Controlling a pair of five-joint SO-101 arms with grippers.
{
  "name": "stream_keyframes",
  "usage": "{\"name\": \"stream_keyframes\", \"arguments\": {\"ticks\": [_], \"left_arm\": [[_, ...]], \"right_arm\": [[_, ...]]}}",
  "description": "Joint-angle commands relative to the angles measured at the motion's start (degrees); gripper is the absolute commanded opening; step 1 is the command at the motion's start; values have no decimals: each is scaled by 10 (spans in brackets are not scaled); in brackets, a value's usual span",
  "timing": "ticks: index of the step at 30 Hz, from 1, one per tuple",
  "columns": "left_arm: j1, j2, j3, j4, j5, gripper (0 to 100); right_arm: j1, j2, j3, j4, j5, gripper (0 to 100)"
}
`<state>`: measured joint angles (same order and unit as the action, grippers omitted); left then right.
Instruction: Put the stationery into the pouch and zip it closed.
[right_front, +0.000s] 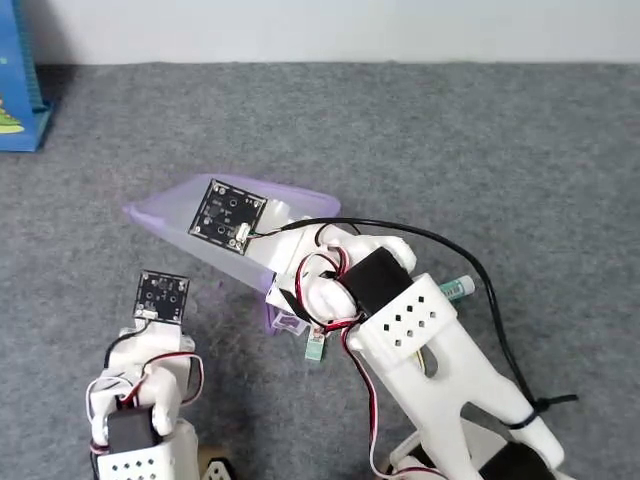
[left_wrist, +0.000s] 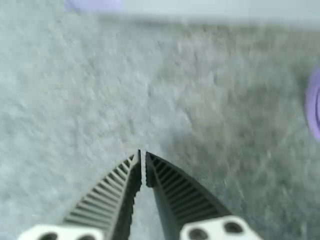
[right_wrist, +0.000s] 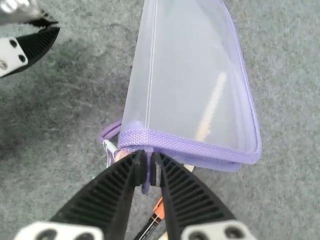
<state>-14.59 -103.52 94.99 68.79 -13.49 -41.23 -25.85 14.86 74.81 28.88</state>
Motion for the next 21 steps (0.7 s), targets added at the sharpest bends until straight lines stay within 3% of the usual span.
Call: {"name": "stream_keyframes", "arguments": {"ticks": [1,6,13,17,21], "left_arm": [[5,-9,-70,-34,-4,15],[6,-9,-144,-50,5,36],[5,-9,-185,-11,164,337],[13,-9,-205,6,187,355],[78,-9,-209,5,220,355]], "right_arm": [[-3,-28,-20,-23,-19,9],[-3,-29,-20,-41,-25,9],[4,-65,-20,-62,-44,9],[16,-102,-20,-64,-45,9],[7,-110,-17,-64,-46,9]]}}
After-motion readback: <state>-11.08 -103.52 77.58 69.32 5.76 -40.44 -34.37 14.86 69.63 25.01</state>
